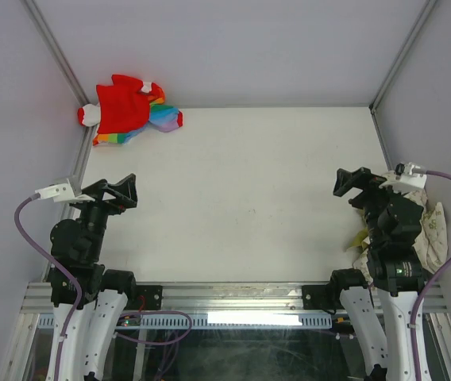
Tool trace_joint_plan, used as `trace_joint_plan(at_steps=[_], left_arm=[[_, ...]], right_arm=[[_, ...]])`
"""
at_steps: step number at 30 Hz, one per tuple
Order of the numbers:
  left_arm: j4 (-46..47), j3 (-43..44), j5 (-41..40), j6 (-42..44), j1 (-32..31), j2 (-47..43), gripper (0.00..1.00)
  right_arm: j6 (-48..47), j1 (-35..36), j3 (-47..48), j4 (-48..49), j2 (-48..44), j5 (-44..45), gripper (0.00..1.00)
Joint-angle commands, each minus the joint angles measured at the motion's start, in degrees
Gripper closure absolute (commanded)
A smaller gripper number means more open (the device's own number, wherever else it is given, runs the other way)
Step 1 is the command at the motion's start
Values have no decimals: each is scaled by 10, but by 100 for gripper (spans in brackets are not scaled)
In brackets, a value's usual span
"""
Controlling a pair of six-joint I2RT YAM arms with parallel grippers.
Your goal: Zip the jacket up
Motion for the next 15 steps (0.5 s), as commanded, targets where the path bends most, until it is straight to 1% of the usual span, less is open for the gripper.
trace_joint_plan(at_steps=[1,5,8,11,15], left_arm=[[12,19,4,-6,6,-5,1],[12,18,5,-5,6,-8,1],[12,19,4,-5,6,-11,1],[13,18,5,-6,6,-10,1],[18,16,11,-6,3,-10,1]], right_arm=[[-11,-1,11,7,6,14,0],[-8,-1,13,4,6,30,0],[0,0,13,-5,13,60,1],[19,-1,20,-29,25,114,0],[67,0,37,-79,64,220,1]])
